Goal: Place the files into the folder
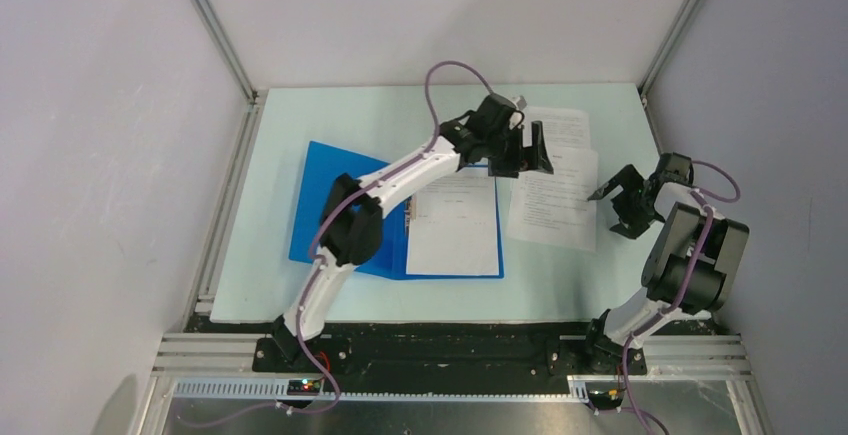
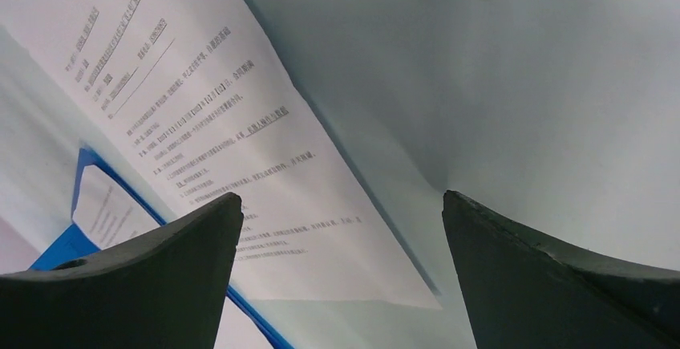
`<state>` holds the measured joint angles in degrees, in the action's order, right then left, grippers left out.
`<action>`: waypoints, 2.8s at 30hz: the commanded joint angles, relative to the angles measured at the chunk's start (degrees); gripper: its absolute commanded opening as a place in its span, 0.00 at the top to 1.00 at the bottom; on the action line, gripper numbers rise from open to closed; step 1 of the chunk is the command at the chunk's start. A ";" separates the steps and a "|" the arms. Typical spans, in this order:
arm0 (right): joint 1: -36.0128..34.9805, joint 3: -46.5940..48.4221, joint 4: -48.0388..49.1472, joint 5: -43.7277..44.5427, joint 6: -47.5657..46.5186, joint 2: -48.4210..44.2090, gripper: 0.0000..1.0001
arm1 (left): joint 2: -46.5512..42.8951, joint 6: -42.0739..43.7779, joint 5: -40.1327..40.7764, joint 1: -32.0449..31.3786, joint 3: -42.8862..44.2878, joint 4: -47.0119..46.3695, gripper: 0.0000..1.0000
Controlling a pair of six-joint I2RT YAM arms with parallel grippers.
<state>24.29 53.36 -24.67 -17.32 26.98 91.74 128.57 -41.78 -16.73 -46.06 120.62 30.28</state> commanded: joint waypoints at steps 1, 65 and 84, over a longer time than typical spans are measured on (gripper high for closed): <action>0.05 0.16 4.81 -6.06 1.04 3.59 0.01 | 7.86 -6.18 -5.57 -0.60 8.19 -0.46 0.02; -1.61 -0.36 12.06 -21.59 10.87 -4.95 1.00 | 4.78 -10.39 -16.08 -0.11 8.55 -6.22 0.03; -31.47 23.91 17.65 -26.64 17.58 -4.92 1.00 | -50.91 0.67 -9.63 30.17 -48.50 -5.28 0.04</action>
<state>-3.09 75.13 -9.58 -39.48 43.57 85.27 83.81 -44.88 -26.68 -21.21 81.06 22.06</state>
